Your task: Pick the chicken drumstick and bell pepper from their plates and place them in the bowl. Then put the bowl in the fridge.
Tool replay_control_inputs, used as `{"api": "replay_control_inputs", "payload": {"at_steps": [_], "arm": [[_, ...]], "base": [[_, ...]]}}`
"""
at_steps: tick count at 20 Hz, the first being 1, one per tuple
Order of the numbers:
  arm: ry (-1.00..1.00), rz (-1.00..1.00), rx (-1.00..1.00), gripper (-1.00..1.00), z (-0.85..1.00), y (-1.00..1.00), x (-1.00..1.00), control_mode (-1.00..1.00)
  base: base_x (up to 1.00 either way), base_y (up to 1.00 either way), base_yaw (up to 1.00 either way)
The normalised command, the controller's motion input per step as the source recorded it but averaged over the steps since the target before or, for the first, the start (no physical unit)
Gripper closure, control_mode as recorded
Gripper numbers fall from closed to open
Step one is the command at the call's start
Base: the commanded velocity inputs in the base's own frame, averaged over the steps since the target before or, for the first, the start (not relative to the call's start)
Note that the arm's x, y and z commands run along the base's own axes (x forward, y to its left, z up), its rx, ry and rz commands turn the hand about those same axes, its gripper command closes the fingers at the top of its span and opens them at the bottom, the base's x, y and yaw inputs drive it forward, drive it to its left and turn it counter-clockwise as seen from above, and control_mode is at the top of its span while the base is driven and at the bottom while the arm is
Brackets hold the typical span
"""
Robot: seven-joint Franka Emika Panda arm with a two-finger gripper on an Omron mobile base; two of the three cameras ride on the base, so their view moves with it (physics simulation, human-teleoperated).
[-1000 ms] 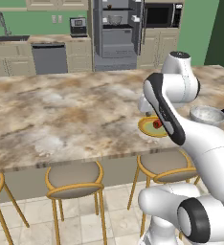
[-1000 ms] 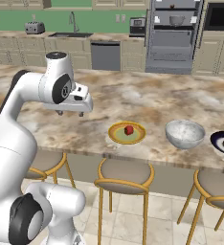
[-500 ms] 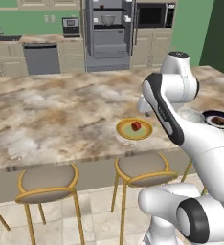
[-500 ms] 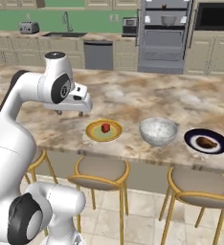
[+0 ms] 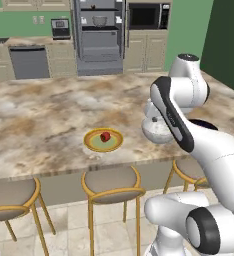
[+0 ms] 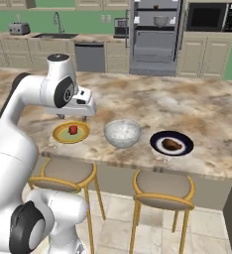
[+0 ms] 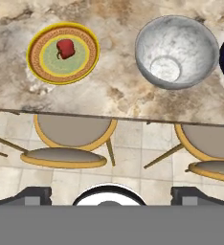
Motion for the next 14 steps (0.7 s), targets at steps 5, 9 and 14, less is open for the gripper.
{"api": "replay_control_inputs", "payload": {"at_steps": [5,9,14], "arm": [[0.00,0.00,0.00,-1.00,0.00,0.00,0.00,1.00],[0.00,0.00,0.00,-1.00,0.00,0.00,0.00,1.00],[0.00,0.00,0.00,-1.00,0.00,0.00,0.00,1.00]], "base": [[0.45,-0.57,0.00],[0.65,-0.46,0.00],[0.75,-0.35,0.03]]}}
